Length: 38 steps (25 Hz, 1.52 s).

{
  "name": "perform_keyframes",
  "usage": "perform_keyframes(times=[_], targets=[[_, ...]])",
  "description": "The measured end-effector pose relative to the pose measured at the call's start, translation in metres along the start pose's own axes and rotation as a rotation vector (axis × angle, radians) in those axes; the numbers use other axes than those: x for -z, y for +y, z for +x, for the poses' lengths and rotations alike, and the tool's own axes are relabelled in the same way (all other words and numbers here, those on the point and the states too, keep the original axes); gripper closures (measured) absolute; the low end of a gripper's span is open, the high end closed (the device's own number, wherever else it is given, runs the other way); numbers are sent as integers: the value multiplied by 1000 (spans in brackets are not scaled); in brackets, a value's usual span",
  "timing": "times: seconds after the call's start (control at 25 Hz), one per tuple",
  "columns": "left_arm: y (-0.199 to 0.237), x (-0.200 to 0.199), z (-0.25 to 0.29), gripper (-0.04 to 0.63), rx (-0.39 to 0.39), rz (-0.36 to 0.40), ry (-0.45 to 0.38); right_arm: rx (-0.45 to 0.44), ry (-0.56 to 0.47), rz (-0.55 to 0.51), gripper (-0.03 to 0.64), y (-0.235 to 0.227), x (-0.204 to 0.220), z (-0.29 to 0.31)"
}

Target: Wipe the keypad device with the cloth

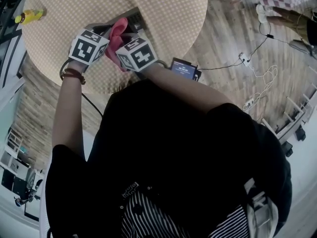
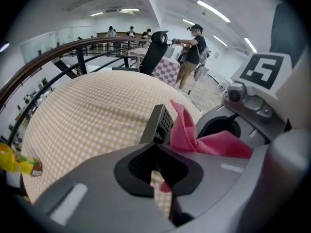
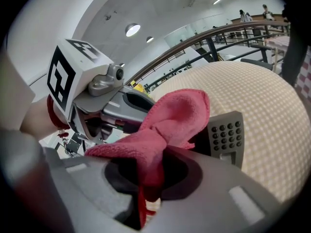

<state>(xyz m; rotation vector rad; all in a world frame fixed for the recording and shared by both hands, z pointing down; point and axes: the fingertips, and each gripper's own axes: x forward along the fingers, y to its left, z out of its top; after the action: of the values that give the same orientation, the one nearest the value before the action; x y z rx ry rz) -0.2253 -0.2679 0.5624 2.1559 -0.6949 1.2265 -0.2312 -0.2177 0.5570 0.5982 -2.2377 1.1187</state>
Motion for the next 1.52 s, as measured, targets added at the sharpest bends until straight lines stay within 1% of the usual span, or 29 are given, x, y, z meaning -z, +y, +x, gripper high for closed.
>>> perform_keyframes(times=[0.12,0.28,0.36,0.44,0.52,0.6,0.68,0.76,0.8,0.96,1.0,1.08,1.16,1.2,1.32,1.36,1.48,1.52], targets=[[2,4,12,598,-8,29,34,0,15,-3,552,-2,4,4],[-4,6,22,598,32,40,36,2,34,-1,552,-8,9,6],[-5,5,25,598,33,51,41,5,40,0,552,-11,11,7],[-4,-3,20,598,1,82,32,11,40,4,552,-15,11,9],[-1,-15,7,597,-57,113,12,17,39,9,552,-20,11,10],[4,-22,2,598,-96,105,12,25,40,15,552,-25,10,9],[6,-17,11,597,-90,95,45,35,40,15,552,-32,7,8],[3,-6,18,595,-79,101,85,38,37,13,552,-33,5,10],[2,-3,18,595,-76,102,91,39,34,14,552,-33,4,12],[5,-7,19,595,-56,52,59,66,22,44,552,-48,2,21],[6,-7,19,595,-57,50,57,70,19,49,552,-49,2,23],[8,-5,19,595,-62,82,67,74,13,55,552,-48,3,28],[9,-5,18,595,-68,111,80,62,16,92,552,-47,7,31],[9,-6,18,594,-68,114,79,51,23,118,552,-47,11,32],[7,-8,19,594,-63,94,75,37,58,165,552,-53,31,34],[6,-8,19,594,-62,94,78,40,75,178,552,-56,40,35],[6,-15,18,594,-75,135,71,61,145,251,552,-66,66,37],[5,-11,18,594,-75,133,79,69,164,265,552,-67,70,37]])
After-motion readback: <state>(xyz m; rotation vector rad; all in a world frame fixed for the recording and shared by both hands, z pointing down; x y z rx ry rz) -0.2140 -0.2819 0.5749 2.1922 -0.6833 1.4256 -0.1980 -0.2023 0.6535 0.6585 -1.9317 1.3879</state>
